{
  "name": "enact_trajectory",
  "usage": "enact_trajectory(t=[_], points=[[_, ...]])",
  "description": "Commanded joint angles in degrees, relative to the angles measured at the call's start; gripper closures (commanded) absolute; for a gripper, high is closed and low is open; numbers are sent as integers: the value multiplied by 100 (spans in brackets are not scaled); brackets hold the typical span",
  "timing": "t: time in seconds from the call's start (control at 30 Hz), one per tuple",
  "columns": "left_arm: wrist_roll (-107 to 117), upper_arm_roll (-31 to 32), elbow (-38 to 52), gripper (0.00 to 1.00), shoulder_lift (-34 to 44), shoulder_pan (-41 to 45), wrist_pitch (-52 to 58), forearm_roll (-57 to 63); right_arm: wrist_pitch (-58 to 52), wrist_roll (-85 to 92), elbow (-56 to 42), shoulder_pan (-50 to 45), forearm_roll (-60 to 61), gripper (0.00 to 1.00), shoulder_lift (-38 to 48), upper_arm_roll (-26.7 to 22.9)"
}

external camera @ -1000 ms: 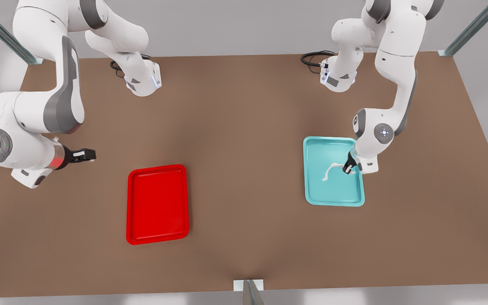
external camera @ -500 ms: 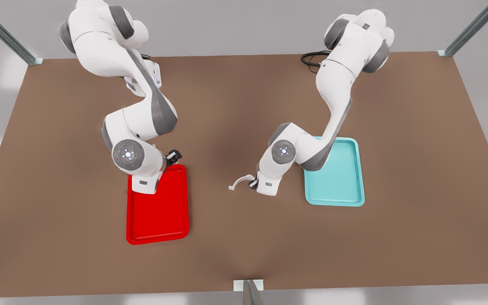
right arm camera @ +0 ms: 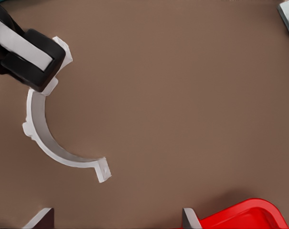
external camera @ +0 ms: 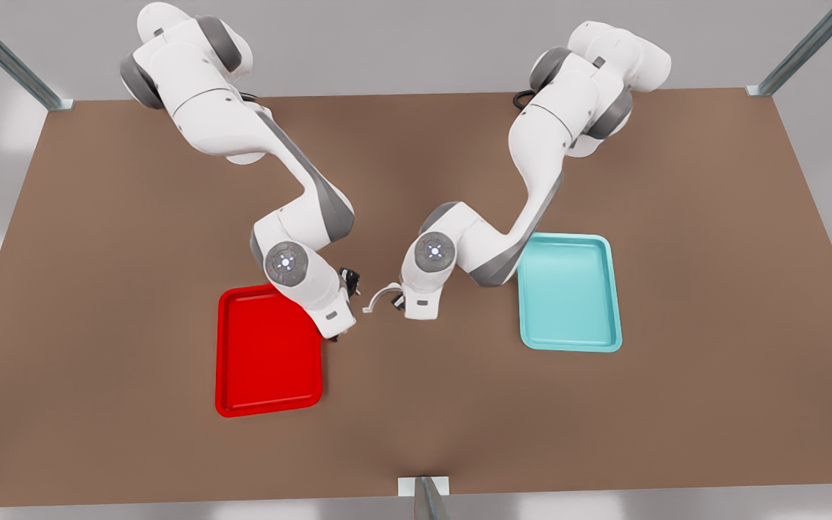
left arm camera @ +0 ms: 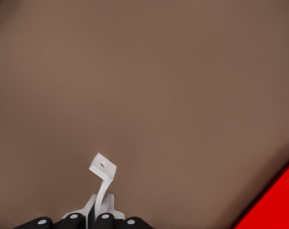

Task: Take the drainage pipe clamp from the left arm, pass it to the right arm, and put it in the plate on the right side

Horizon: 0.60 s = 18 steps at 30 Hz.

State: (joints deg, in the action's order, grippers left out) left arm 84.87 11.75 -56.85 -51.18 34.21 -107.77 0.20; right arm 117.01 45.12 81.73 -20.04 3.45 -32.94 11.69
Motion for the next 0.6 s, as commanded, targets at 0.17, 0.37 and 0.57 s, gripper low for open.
enact_trajectory(t=[0.17, 0.37, 0.57], points=[[927, -6, 16, 79, 2, 7, 63, -20, 726, 4040, 72, -387, 33, 0, -213, 9], [927, -6, 25, 79, 2, -2, 63, -11, 902, 4040, 72, -457, 24, 0, -388, 0], [909, -6, 34, 79, 11, -37, 72, -29, 1061, 4031, 72, -492, 24, 0, -546, 0]])
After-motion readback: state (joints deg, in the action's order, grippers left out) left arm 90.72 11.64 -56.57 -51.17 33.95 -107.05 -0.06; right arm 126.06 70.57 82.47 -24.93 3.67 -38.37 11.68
